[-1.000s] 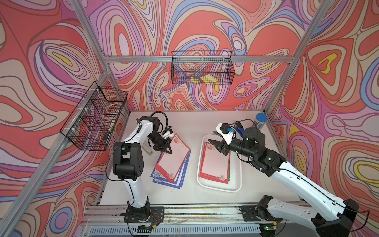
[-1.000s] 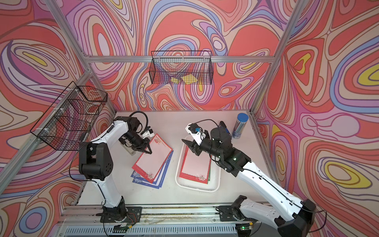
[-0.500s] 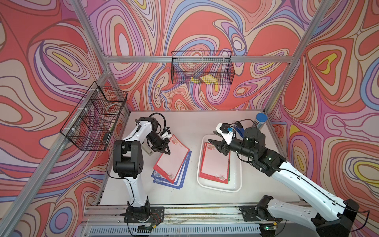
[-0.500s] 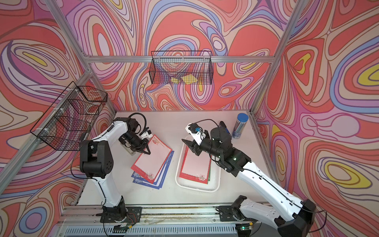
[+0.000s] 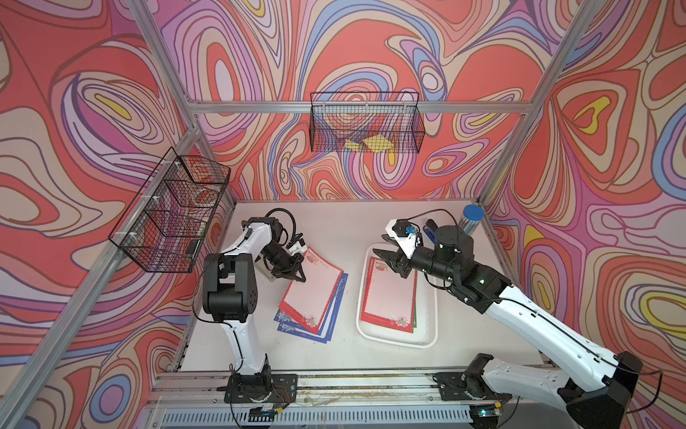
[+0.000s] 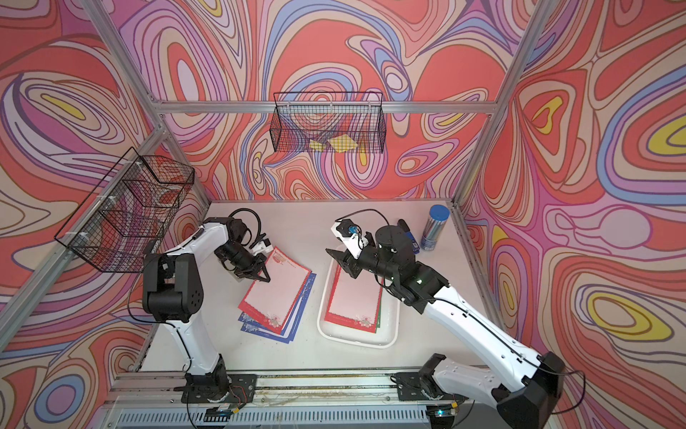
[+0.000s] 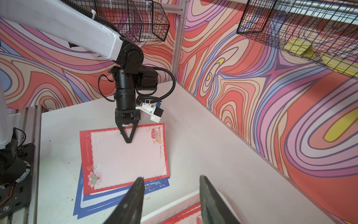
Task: Take out the stationery paper from the storage box
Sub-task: Place the stationery paper at the center of the board.
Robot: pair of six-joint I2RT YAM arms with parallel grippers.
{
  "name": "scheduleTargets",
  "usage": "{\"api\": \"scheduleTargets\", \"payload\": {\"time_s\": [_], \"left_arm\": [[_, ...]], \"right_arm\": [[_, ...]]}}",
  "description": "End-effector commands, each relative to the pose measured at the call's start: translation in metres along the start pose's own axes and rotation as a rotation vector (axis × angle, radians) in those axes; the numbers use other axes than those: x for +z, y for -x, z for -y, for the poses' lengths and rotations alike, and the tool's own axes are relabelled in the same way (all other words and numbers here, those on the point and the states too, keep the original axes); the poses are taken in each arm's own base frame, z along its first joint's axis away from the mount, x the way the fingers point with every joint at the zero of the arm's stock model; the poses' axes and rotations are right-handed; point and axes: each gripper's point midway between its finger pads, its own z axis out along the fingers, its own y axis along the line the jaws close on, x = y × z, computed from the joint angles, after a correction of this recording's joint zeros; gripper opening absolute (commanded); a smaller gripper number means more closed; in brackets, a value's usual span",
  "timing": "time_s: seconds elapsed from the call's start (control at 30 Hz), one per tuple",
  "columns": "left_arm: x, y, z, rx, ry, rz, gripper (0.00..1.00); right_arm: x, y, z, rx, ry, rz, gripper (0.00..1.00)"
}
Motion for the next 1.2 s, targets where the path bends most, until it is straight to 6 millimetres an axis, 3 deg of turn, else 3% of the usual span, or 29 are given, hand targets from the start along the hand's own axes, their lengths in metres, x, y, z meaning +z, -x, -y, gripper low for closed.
{"api": "scheduleTargets", "payload": {"time_s": [0.0, 0.63, 0.73, 0.93, 1.07, 1.17], "left_arm": [[0.001, -0.005, -0.002, -0.009, -0.006, -0.007, 0.0], [0.012, -0.009, -0.032, -0.078, 0.053, -0.043, 0.03], [0.012, -0.009, -0.037, -0.089, 0.07, -0.039, 0.1], [0.008, -0.01, -0.044, -0.091, 0.121, -0.018, 0.42], [0.003, -0.013, -0.053, -0.096, 0.196, -0.006, 0.53], [-0.001, -0.015, -0.06, -0.098, 0.254, -0.002, 0.58]], "right_arm": [[-0.001, 0.008, -0.003, 0.006, 0.017, 0.011, 0.49], [0.003, 0.006, -0.006, 0.034, 0.039, 0.002, 0.47], [0.004, 0.006, -0.008, 0.038, 0.047, 0.005, 0.47], [0.004, 0.006, -0.007, 0.043, 0.043, 0.001, 0.47], [0.003, 0.005, -0.003, 0.044, 0.021, -0.005, 0.47], [0.002, 0.004, 0.011, 0.087, -0.061, -0.021, 0.49]]}}
